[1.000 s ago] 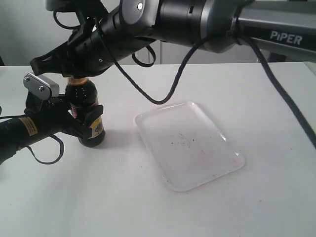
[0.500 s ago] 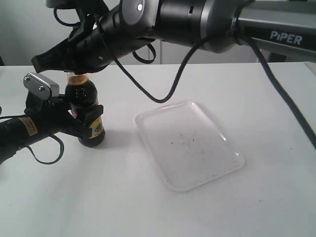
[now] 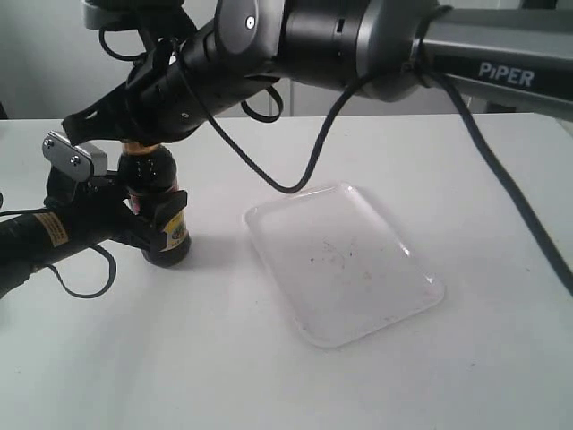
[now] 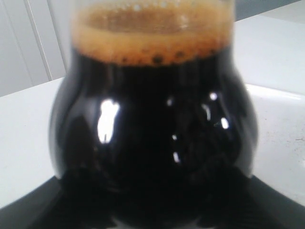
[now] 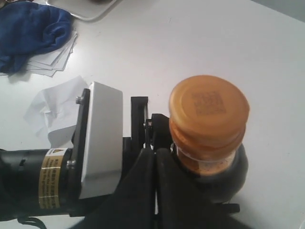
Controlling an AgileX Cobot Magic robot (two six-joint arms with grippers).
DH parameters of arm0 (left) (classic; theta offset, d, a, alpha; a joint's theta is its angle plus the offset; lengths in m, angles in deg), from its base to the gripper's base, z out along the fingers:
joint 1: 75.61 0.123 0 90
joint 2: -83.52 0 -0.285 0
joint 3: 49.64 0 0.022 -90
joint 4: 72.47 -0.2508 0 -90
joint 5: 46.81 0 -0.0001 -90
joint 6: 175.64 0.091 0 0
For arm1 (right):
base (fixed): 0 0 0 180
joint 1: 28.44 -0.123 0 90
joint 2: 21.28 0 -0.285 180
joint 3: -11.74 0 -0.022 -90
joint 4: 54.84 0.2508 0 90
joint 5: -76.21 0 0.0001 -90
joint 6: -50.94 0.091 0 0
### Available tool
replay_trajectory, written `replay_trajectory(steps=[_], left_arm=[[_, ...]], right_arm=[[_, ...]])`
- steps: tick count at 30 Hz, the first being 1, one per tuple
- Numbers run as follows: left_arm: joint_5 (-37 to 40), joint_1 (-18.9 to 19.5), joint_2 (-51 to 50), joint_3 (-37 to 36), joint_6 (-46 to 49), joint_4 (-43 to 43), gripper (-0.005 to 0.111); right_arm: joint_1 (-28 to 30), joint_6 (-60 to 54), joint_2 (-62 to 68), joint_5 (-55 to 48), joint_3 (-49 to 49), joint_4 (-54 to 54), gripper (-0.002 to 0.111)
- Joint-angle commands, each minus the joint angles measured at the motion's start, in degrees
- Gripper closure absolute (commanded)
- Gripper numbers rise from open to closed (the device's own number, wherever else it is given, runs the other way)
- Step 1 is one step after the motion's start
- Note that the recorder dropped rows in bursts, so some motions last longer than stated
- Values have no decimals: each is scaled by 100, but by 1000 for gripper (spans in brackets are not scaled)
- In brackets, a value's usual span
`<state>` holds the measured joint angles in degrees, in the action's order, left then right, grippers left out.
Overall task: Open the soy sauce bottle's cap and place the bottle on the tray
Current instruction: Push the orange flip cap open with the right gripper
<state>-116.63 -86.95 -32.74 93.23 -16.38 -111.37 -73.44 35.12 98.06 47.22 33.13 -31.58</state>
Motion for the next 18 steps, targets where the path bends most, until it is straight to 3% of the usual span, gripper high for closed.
replay_trajectory(steps=[1, 18], left_arm=[[-14, -42, -8, 2, 2, -94, 107], [-14, -42, -8, 2, 2, -94, 107]], right_arm=[[-4, -53, 23, 198, 27, -39, 108], [8, -53, 101, 483, 27, -116, 108]])
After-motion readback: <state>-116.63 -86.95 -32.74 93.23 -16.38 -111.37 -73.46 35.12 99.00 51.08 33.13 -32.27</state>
